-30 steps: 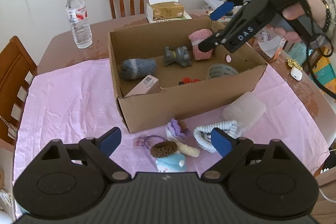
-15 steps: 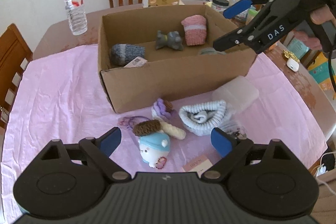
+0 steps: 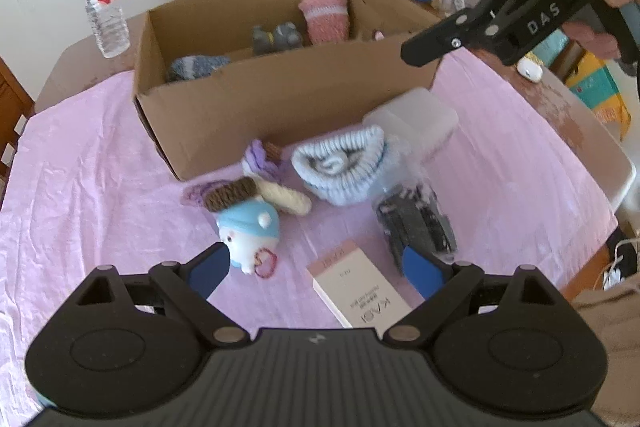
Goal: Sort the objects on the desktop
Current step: 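Withdraw both tools from the box toward the remaining items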
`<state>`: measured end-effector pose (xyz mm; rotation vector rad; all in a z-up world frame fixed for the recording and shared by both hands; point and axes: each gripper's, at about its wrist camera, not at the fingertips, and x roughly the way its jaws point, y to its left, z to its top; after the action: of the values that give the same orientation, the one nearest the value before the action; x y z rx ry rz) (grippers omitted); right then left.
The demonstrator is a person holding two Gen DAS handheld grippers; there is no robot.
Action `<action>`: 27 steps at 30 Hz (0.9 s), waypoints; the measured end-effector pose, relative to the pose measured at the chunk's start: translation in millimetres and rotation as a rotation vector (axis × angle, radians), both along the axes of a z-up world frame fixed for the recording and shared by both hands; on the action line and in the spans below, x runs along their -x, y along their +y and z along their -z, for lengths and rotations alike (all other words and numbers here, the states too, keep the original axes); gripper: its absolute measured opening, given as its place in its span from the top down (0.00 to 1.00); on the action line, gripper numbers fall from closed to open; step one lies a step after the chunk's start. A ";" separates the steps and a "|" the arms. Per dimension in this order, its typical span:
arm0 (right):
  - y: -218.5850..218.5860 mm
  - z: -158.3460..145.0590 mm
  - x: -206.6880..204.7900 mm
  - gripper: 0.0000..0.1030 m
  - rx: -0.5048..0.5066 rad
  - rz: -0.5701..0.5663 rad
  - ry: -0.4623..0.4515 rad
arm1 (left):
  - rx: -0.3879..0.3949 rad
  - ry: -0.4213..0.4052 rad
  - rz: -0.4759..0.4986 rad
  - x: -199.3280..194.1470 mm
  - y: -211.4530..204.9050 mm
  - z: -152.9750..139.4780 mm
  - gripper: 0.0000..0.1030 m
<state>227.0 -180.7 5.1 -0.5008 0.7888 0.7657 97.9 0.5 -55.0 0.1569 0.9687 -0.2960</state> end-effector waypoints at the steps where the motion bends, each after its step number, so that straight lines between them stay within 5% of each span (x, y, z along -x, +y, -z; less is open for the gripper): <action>1: -1.0 0.6 3.0 0.09 0.000 -0.001 -0.001 | -0.003 0.004 0.005 1.1 -0.6 1.4 0.09; 18: 5.4 21.0 50.6 0.09 0.018 -0.066 0.055 | -0.052 0.021 0.309 12.3 -7.4 16.4 0.09; 27: 6.4 37.5 63.2 0.09 0.041 -0.061 0.116 | -0.177 0.021 0.570 13.5 -23.6 34.6 0.09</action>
<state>163.9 -174.3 -32.5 -0.5221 0.9015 0.8418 84.4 -23.1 -89.6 0.5965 0.9571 -0.7349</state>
